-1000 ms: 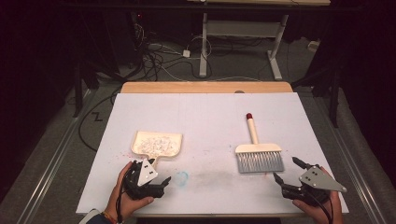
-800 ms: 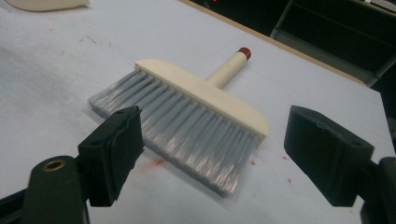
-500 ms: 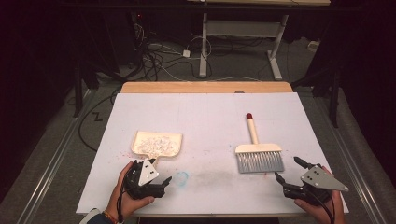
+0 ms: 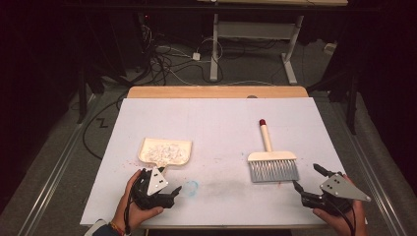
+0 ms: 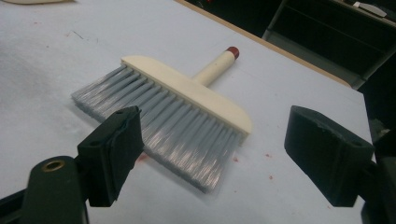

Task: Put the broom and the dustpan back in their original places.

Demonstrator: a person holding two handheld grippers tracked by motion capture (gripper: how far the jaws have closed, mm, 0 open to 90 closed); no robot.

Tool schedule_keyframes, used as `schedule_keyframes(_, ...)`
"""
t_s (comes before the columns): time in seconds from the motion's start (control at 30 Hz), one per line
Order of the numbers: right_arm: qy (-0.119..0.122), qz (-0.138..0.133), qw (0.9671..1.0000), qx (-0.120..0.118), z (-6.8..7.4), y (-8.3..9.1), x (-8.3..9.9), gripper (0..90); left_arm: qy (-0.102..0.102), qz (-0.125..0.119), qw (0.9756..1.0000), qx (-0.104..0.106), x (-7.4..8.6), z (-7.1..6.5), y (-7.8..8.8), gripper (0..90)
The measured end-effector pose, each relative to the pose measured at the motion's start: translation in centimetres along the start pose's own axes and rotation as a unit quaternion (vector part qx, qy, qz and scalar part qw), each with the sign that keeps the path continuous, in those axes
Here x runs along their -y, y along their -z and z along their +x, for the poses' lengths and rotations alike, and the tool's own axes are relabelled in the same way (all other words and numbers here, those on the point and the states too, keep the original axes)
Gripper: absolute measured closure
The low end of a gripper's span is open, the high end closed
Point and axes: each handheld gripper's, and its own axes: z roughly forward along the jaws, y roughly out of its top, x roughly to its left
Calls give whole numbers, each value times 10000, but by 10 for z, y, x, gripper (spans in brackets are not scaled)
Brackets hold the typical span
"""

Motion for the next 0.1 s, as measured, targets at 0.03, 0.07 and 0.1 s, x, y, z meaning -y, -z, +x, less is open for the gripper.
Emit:
schedule_keyframes(0.03,-8,3,10000,4,0,0,0,201,-44,-30,10000,-25,0,1,0,175)
schedule_keyframes(0.07,1,12,10000,10,0,-1,0,201,11,-2,10000,-14,0,0,0,175)
schedule_keyframes(0.1,5,30,10000,-7,0,-1,0,201,18,-2,10000,-21,0,0,0,175)
